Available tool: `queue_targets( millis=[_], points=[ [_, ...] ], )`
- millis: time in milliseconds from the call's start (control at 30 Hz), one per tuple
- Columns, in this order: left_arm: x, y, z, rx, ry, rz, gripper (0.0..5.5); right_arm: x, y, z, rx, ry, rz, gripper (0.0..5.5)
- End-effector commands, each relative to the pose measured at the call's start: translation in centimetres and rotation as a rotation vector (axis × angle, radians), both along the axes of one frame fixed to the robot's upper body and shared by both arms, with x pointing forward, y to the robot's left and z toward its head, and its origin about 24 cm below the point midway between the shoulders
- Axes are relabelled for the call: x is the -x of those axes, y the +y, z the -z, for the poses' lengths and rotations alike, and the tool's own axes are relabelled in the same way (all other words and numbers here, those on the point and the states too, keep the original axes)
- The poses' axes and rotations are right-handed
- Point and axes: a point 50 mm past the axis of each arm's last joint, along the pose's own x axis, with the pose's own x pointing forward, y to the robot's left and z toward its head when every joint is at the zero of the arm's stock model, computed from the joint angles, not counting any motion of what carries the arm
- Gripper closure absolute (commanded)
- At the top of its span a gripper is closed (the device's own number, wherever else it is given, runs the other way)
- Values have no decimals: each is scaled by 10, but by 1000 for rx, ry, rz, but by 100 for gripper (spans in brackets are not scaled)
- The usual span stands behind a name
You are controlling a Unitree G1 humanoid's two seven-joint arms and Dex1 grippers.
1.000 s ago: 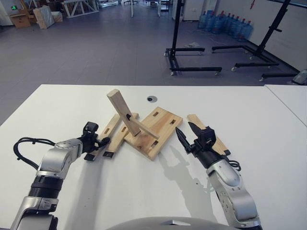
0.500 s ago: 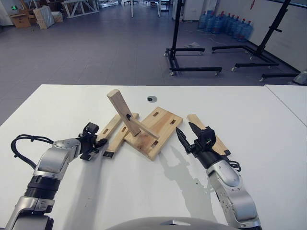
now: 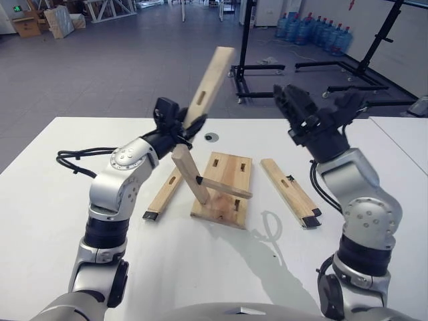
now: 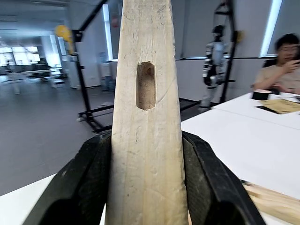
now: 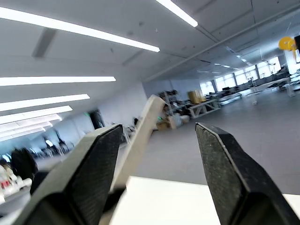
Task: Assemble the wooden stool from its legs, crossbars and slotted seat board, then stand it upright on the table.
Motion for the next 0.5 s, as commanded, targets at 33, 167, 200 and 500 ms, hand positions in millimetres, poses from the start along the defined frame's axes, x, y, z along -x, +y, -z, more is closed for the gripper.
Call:
queue_targets(
  millis=[33, 167, 200, 500],
  points=[
    [20, -16, -2, 9, -5, 123, 350, -5, -11, 1, -143, 109, -52, 264],
    [17, -13, -5, -14, -25, 101, 350, -5, -12, -1, -229, 168, -104, 264],
    [17, -13, -5, -33, -34, 101, 350, -4, -9, -3, -242, 173, -122, 264],
    [22, -18, -1, -160, -132, 131, 350, -9, 15, 11, -239, 300, -200, 264]
  ],
)
